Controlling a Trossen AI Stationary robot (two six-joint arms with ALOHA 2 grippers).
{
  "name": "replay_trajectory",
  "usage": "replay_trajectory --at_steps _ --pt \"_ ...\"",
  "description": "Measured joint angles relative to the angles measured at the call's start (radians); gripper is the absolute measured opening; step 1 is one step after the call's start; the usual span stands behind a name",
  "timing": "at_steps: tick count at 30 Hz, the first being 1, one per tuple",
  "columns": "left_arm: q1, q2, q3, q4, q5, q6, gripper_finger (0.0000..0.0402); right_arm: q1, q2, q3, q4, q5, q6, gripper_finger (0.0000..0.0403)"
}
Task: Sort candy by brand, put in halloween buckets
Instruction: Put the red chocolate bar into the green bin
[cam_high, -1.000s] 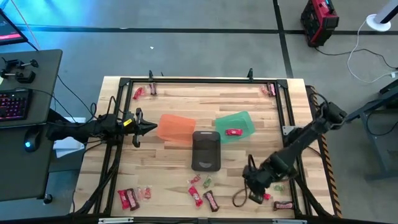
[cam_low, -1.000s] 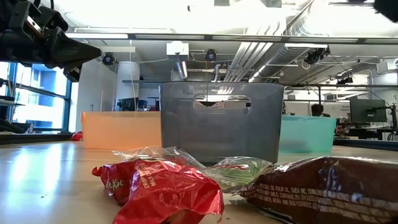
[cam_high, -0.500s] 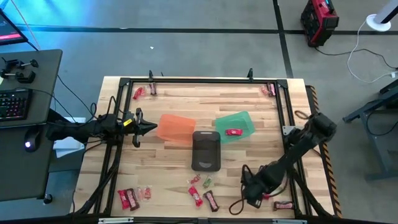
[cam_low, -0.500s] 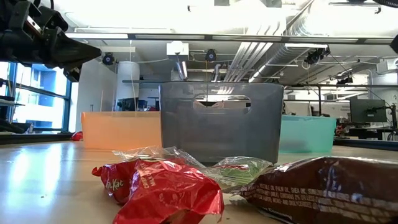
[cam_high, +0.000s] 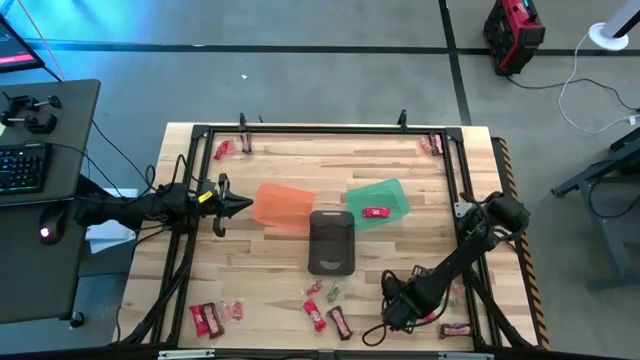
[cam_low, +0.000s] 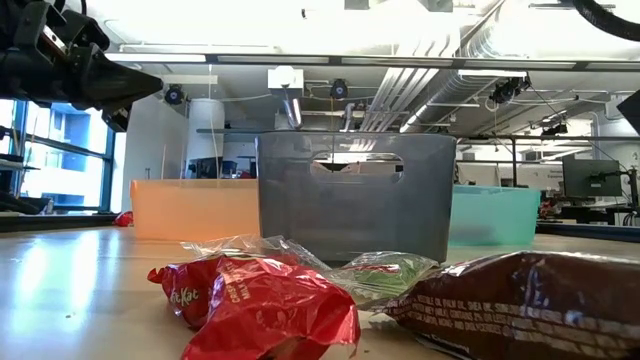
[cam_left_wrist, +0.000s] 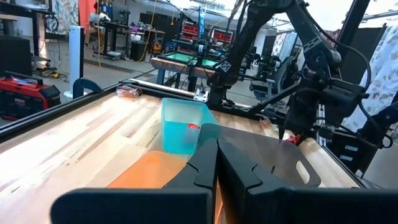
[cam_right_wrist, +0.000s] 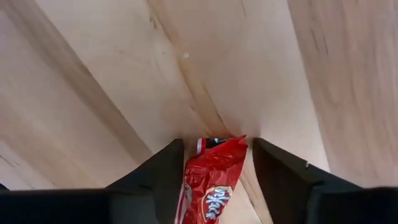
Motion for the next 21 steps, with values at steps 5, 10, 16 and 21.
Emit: replay_trajectory --at_steps 5,10,16,21 --pt "0.000 0.000 0.000 0.000 0.000 0.000 0.0001 0.000 0.000 0.049 -0.127 0.042 -0.044 0.0053" --pt "0.000 0.000 0.000 0.000 0.000 0.000 0.0001 -0.017 -0.007 0.169 -0.378 0.176 -0.177 0.0016" --pt "0.000 0.000 0.000 0.000 0.000 0.000 0.0001 -0.108 -0.079 0.263 -0.497 0.410 -0.190 0.0005" --pt "0.000 0.000 0.000 0.000 0.000 0.000 0.0001 -0.122 -0.141 0.171 -0.421 0.315 -0.108 0.0007"
